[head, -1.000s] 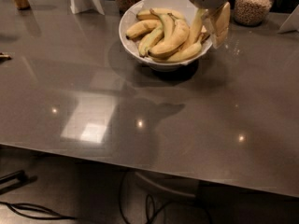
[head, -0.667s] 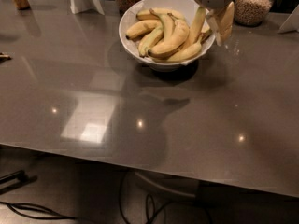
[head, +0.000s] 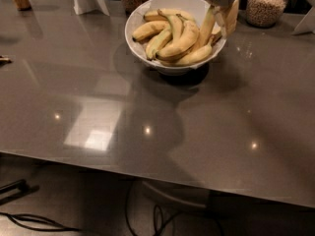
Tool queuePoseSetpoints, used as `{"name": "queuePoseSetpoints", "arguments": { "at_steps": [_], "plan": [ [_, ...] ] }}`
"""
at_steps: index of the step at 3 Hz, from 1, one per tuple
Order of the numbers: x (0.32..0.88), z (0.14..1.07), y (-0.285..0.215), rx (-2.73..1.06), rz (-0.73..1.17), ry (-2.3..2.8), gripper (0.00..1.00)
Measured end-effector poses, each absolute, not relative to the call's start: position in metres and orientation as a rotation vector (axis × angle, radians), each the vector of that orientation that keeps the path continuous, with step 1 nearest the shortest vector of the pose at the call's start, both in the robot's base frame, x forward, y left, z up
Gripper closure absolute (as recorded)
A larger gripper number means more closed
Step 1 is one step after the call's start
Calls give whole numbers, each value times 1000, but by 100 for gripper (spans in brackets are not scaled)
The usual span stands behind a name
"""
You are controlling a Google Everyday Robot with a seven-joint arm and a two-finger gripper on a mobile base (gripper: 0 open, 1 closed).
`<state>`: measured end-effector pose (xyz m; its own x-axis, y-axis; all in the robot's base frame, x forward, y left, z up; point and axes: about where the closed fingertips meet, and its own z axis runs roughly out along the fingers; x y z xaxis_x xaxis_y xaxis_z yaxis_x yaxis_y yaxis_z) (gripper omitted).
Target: Pick banana from white bowl
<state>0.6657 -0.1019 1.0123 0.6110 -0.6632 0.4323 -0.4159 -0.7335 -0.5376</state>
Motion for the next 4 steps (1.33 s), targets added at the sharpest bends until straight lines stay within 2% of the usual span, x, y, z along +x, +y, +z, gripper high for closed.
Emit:
{"name": "queuePoseSetpoints", "arguments": {
  "at_steps": [1, 2, 3, 4],
  "plan": [
    [678, 997, -96, -2501, -848, 838, 18],
    [686, 986, -92, -2534, -821, 823, 24],
    [690, 968, -91, -2580, -773, 828, 35],
    [693, 958, -91, -2607, -744, 831, 36]
  ]
}}
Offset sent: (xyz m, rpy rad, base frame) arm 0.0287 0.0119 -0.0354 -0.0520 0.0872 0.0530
